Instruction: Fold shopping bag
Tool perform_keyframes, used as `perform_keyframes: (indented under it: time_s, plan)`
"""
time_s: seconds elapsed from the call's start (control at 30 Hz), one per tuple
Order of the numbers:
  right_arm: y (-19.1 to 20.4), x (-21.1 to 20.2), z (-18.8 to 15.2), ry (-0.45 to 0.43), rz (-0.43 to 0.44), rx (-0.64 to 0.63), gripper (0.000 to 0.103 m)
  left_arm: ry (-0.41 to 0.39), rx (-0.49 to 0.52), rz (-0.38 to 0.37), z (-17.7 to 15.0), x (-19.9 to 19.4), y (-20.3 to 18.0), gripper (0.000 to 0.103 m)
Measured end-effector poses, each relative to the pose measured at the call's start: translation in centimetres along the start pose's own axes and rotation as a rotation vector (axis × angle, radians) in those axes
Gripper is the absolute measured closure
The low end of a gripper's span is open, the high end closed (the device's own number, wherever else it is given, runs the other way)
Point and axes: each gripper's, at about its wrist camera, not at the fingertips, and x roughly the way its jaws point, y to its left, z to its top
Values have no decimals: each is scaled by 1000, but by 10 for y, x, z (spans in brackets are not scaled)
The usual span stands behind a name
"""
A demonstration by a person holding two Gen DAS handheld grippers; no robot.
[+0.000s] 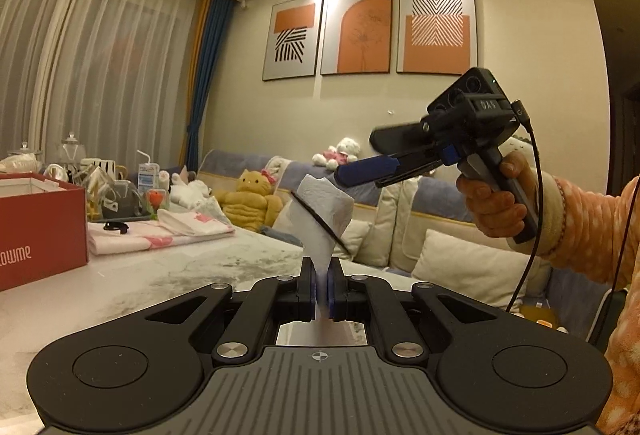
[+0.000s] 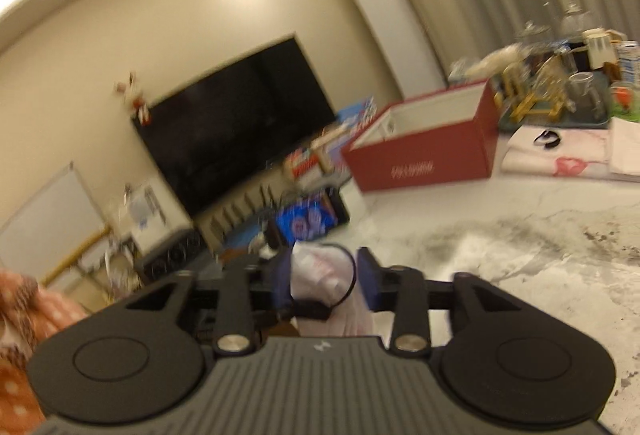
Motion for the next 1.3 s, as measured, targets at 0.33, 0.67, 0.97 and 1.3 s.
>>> perform_keyframes:
  time_s: [0.33,0.67,0.97,1.3]
  plan:
    - [-14,14,-6,35,-28,81,68,-33,65,-63,1,3,-11,98]
    - [-1,4,-7,53,32,18,57,-91,108,-182,0,-4,-15,98]
    - [6,2,-4,85,10,5,101,-176,64,-256,-1,-11,-5,98]
    - [1,-4,-7,73,69,37,102,-271,70,-275,0,-20,-2,98]
